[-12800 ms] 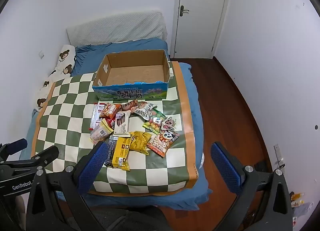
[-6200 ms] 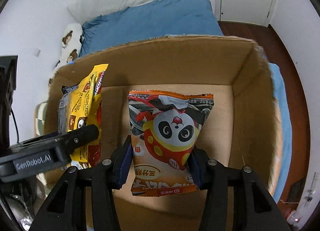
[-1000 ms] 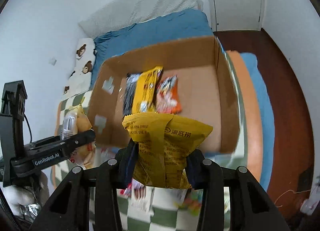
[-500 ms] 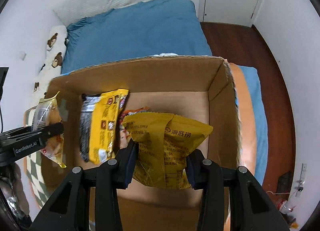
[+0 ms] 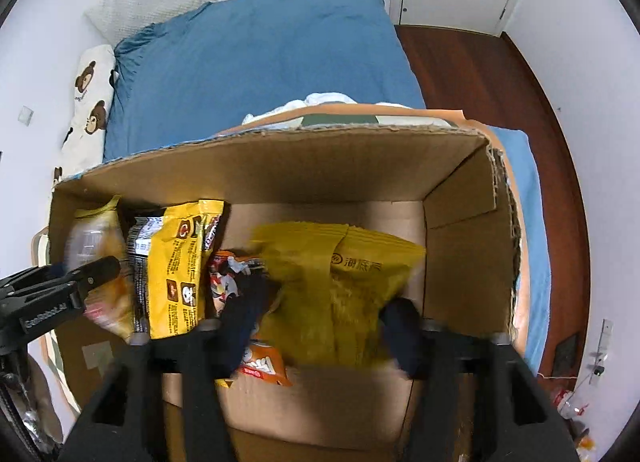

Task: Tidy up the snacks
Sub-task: 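Lower both bags into the cardboard box and open both tools, then move both tools back over the remaining snacks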

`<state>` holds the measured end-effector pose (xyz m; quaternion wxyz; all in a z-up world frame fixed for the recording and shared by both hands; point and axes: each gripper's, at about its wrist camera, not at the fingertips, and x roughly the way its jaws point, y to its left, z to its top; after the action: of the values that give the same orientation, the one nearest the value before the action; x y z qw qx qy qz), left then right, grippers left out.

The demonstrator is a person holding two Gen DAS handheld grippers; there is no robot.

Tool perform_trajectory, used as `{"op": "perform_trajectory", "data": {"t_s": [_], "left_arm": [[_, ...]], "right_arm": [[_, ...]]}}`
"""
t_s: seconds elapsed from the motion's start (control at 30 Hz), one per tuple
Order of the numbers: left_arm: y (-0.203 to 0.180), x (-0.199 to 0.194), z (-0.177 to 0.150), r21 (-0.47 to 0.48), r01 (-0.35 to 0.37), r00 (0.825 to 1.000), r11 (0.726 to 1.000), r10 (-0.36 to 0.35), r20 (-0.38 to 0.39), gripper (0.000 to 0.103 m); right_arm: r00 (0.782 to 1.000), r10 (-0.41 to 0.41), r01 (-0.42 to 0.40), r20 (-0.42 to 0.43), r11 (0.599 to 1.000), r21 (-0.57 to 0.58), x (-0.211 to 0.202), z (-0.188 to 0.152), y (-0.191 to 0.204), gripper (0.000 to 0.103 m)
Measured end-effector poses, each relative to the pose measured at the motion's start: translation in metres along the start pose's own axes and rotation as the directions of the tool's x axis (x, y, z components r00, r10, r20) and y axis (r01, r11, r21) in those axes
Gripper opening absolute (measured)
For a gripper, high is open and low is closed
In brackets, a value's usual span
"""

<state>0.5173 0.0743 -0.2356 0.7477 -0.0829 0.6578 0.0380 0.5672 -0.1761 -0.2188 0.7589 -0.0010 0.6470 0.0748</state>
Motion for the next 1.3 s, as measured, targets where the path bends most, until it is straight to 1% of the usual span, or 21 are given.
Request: {"op": "perform_trajectory", "data": {"t_s": [0.07, 0.1, 0.3, 0.47, 0.6, 0.67, 0.7, 0.8, 0.9, 0.97, 1.03, 1.13, 1.3], "left_arm": [[-0.002, -0.004, -0.001, 0.005, -0.013, 1.000, 1.000, 0.013, 0.012, 0.088], [-0.003, -0.006, -0.001, 0.011, -0.012, 1.000, 1.000, 0.012, 0.016, 0.090], [-0.007, -0.018, -0.012, 0.017, 0.004, 0.999, 1.000, -0.005, 0.048, 0.090], [-0.010, -0.034, -0.034, 0.027, 0.011, 0.994, 1.000, -0.014, 0.107, 0.090], [-0.012, -0.052, -0.060, 0.031, 0.023, 0.985, 0.999, -0.028, 0.171, 0.090], [-0.013, -0.063, -0.073, 0.041, 0.014, 0.977, 0.999, -0.022, 0.211, 0.090], [-0.013, -0.069, -0.083, 0.049, 0.000, 0.970, 0.999, -0.012, 0.244, 0.090], [-0.015, -0.084, -0.107, 0.062, -0.032, 0.950, 0.998, 0.011, 0.311, 0.090], [-0.010, -0.097, -0.129, 0.059, -0.031, 0.936, 0.998, 0.008, 0.352, 0.090], [-0.007, -0.109, -0.146, 0.064, -0.035, 0.921, 0.997, 0.007, 0.390, 0.090], [-0.007, -0.119, -0.159, 0.071, -0.042, 0.911, 0.997, 0.009, 0.412, 0.090], [-0.004, -0.134, -0.180, 0.073, -0.028, 0.899, 0.997, -0.007, 0.439, 0.090], [-0.004, -0.160, -0.213, 0.086, -0.018, 0.875, 0.996, -0.026, 0.484, 0.090]], "right_arm": [[1.000, -0.011, 0.011, -0.006, 1.000, -0.012, 0.001, -0.001, 0.002, 0.087], [1.000, -0.015, 0.015, -0.008, 1.000, -0.013, 0.001, -0.002, 0.003, 0.088], [1.000, -0.010, 0.010, -0.009, 1.000, -0.009, -0.006, -0.012, 0.003, 0.088], [0.999, -0.021, 0.022, 0.039, 0.999, -0.027, -0.023, -0.031, 0.008, 0.088], [0.996, -0.032, 0.036, 0.089, 0.998, -0.041, -0.039, -0.050, 0.011, 0.088], [0.993, -0.032, 0.037, 0.114, 0.998, -0.047, -0.048, -0.062, 0.012, 0.088], [0.991, -0.033, 0.039, 0.129, 0.998, -0.048, -0.053, -0.068, 0.012, 0.088], [0.982, -0.046, 0.054, 0.186, 0.998, -0.038, -0.068, -0.088, 0.009, 0.088], [0.973, -0.044, 0.051, 0.225, 0.998, -0.024, -0.085, -0.109, 0.005, 0.088], [0.968, -0.039, 0.045, 0.248, 0.999, -0.019, -0.096, -0.123, 0.004, 0.088], [0.961, -0.036, 0.043, 0.275, 0.999, -0.019, -0.109, -0.139, 0.004, 0.088], [0.947, -0.043, 0.054, 0.320, 0.998, -0.026, -0.130, -0.161, 0.006, 0.088], [0.930, -0.028, 0.041, 0.367, 0.999, -0.028, -0.161, -0.194, 0.012, 0.088]]}}
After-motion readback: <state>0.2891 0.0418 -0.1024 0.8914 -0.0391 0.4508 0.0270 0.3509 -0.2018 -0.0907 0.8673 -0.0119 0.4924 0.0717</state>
